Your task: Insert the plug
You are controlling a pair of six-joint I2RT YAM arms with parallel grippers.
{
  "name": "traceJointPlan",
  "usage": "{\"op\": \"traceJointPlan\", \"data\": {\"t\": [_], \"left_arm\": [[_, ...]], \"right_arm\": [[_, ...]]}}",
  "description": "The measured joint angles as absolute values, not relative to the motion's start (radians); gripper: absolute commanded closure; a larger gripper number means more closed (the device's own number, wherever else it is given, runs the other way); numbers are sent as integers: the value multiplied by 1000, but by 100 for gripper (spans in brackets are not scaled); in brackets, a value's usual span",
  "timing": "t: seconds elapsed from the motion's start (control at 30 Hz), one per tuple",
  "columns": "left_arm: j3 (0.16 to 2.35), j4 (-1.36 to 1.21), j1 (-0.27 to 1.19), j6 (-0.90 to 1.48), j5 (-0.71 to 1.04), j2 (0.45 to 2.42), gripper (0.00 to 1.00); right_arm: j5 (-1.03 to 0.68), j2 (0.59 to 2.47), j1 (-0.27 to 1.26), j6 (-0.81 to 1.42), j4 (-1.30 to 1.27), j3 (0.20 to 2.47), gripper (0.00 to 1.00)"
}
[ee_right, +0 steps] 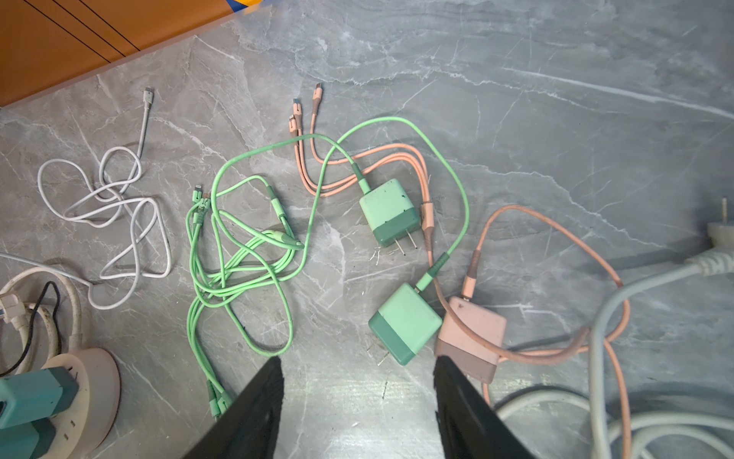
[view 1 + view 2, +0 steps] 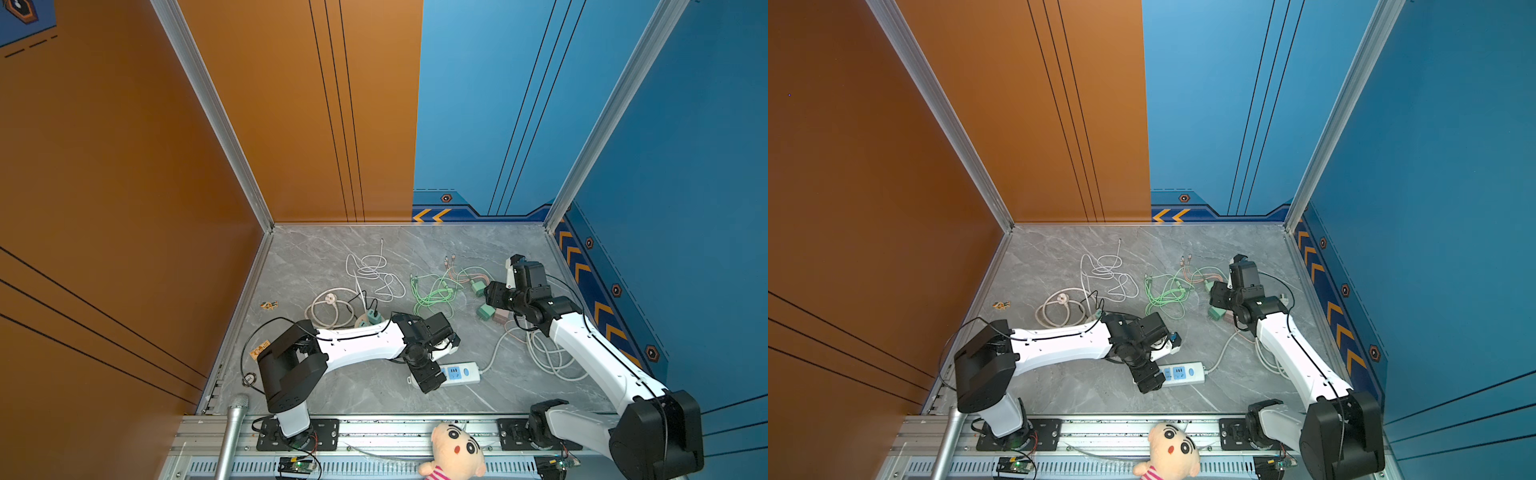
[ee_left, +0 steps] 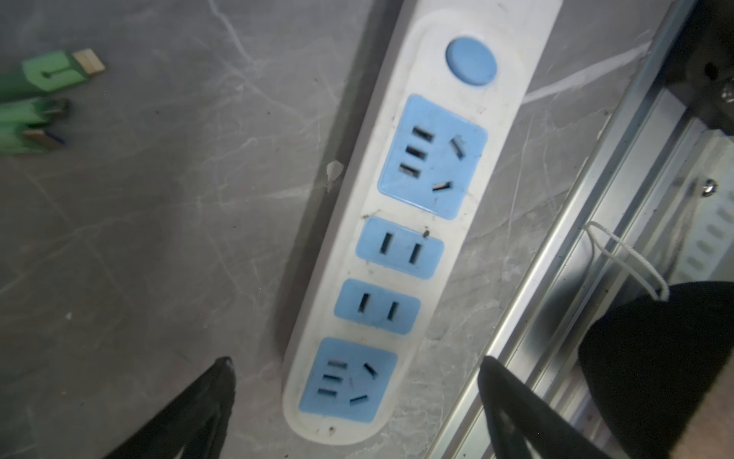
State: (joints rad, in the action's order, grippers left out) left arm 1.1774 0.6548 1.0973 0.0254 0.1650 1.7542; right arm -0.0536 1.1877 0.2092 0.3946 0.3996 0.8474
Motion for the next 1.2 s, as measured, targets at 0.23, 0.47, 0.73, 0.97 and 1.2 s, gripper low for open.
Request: {"op": "traceJointPlan", "data": {"t": [0.23, 0.47, 0.73, 0.97, 1.2], "left_arm": [[1240, 655, 1137, 3, 153, 1868, 7], [1282, 646, 1137, -9, 84, 1917, 44], [1269, 603, 1103, -12, 25, 1913, 47], [1243, 575, 1056, -68, -4, 1896, 42], [1253, 604, 1000, -173, -76, 1901, 34]], "right_arm": [[-54, 1188, 209, 395, 404, 847, 38], [-54, 1188, 204, 394, 404, 847, 37], [-54, 1196, 195, 394, 404, 846, 37], [-75, 1247, 190, 395, 402, 847, 38], [-80, 1288, 189, 395, 400, 850, 38]]}}
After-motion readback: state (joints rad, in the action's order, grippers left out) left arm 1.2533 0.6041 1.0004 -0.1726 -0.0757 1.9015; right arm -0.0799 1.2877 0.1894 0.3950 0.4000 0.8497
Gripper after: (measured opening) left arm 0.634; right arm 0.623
